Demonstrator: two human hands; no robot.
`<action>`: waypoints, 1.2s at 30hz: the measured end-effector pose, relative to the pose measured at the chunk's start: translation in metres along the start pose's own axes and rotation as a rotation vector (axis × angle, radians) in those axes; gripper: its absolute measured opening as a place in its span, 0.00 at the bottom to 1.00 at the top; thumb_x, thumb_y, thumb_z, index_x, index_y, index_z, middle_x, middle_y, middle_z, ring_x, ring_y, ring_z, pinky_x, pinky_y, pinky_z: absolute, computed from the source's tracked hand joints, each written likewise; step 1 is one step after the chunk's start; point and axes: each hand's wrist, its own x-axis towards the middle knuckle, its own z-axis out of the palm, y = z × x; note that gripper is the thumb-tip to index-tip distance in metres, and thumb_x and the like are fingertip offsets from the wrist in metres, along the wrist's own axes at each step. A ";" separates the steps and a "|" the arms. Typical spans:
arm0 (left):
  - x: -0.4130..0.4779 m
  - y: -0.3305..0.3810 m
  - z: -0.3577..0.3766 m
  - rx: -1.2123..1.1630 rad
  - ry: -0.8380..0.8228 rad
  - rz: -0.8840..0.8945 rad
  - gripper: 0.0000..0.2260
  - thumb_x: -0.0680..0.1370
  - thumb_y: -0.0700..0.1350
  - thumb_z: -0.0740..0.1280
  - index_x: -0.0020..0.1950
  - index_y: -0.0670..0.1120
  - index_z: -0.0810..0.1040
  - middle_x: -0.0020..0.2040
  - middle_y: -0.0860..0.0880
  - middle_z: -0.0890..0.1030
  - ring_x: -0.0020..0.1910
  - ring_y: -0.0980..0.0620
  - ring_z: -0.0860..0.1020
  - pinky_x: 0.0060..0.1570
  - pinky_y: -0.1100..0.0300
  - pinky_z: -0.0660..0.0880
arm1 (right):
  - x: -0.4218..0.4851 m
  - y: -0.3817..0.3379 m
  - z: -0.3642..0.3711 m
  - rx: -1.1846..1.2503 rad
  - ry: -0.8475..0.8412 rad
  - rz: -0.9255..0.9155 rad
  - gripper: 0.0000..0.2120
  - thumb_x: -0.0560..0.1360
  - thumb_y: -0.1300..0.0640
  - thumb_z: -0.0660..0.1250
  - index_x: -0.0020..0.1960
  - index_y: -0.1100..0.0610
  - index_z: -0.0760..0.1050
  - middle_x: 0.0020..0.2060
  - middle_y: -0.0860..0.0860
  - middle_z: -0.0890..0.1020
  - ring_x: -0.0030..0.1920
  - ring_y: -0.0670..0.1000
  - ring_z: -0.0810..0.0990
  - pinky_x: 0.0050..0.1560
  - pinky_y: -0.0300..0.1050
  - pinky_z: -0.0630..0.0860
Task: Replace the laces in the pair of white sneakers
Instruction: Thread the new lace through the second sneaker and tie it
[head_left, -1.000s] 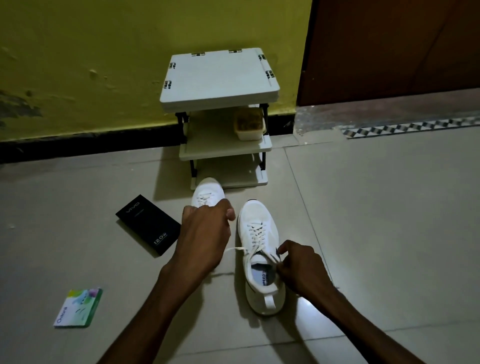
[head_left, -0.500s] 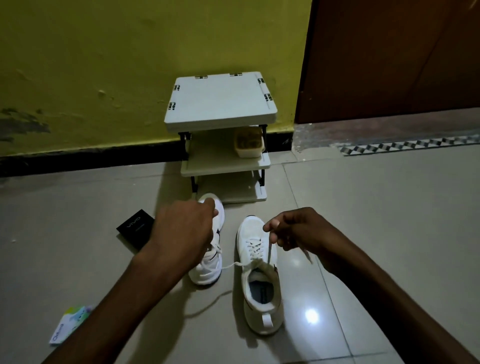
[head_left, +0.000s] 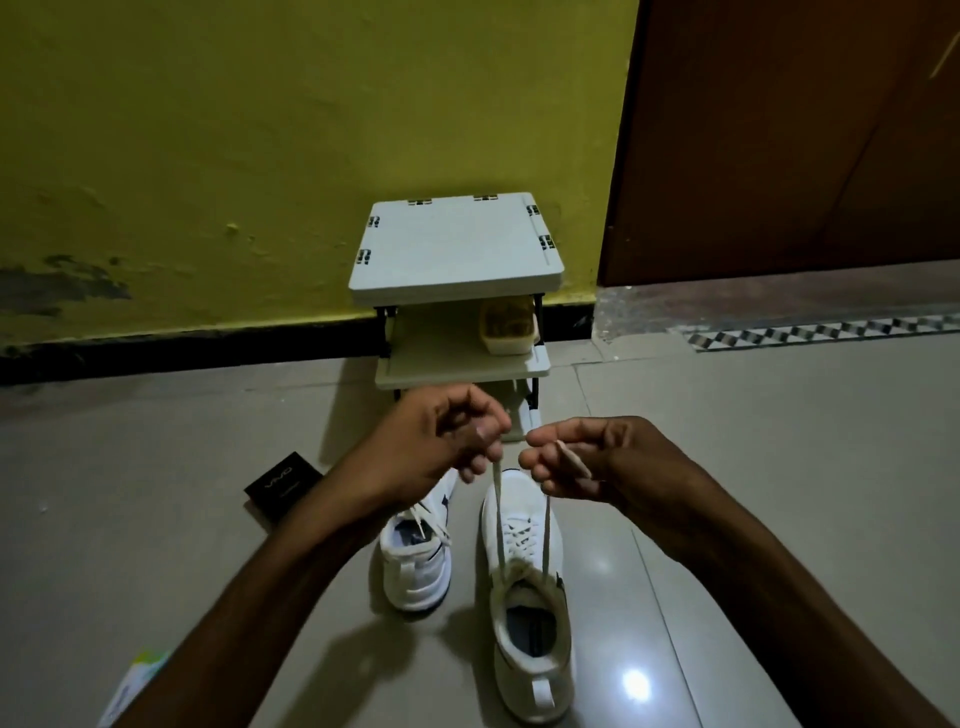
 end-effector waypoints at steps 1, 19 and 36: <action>0.000 -0.001 0.002 -0.023 0.012 0.001 0.04 0.78 0.37 0.66 0.48 0.44 0.79 0.37 0.49 0.82 0.35 0.55 0.79 0.37 0.65 0.76 | -0.002 -0.001 0.001 -0.039 0.023 -0.031 0.09 0.78 0.62 0.63 0.53 0.63 0.81 0.43 0.58 0.85 0.40 0.52 0.83 0.43 0.40 0.81; -0.006 0.003 0.014 -0.205 0.141 0.016 0.09 0.77 0.34 0.68 0.55 0.42 0.81 0.47 0.46 0.86 0.48 0.50 0.84 0.50 0.60 0.80 | 0.001 0.005 0.015 -0.352 0.369 -0.489 0.06 0.71 0.49 0.71 0.45 0.49 0.84 0.36 0.41 0.85 0.39 0.42 0.82 0.36 0.31 0.73; -0.002 0.002 0.039 -0.131 0.518 0.167 0.05 0.73 0.41 0.73 0.48 0.46 0.85 0.40 0.53 0.85 0.40 0.59 0.83 0.39 0.69 0.77 | -0.004 0.002 0.028 -0.268 0.426 -0.598 0.05 0.72 0.51 0.73 0.46 0.49 0.85 0.38 0.45 0.84 0.42 0.46 0.81 0.38 0.37 0.75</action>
